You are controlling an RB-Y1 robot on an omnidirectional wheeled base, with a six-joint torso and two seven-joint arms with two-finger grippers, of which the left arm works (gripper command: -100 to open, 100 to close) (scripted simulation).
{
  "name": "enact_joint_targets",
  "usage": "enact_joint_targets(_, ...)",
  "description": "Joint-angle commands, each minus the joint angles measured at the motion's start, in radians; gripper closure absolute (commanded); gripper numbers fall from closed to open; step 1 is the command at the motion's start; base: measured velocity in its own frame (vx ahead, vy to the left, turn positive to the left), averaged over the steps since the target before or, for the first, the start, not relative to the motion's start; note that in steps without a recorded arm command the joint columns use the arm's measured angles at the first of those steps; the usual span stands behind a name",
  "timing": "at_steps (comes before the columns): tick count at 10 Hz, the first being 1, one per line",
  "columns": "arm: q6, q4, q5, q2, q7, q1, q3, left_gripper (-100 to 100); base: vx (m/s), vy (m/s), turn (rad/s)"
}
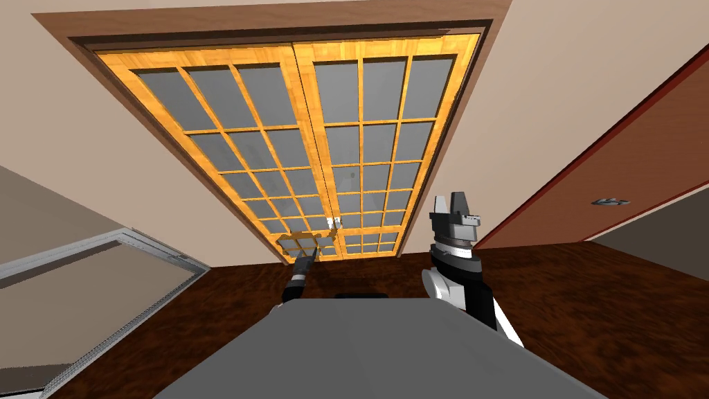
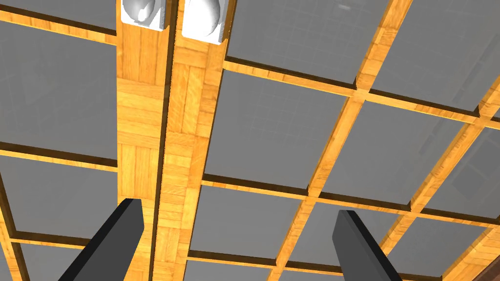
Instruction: Pull the door open
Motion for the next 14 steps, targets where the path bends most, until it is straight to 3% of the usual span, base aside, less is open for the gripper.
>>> enact_joint_targets(1, -0.007, 0.028, -0.005, -0.003, -0.030, -0.008, 0.005, -100, 0.113, -0.002, -0.043)
enact_joint_targets(10, -0.047, 0.191, -0.037, -0.021, -0.197, -0.066, 0.037, -100, 0.140, -0.009, -0.063)
enact_joint_targets(14, -0.046, 0.209, -0.026, -0.007, -0.198, -0.037, 0.059, -100, -0.080, 0.018, 0.027)
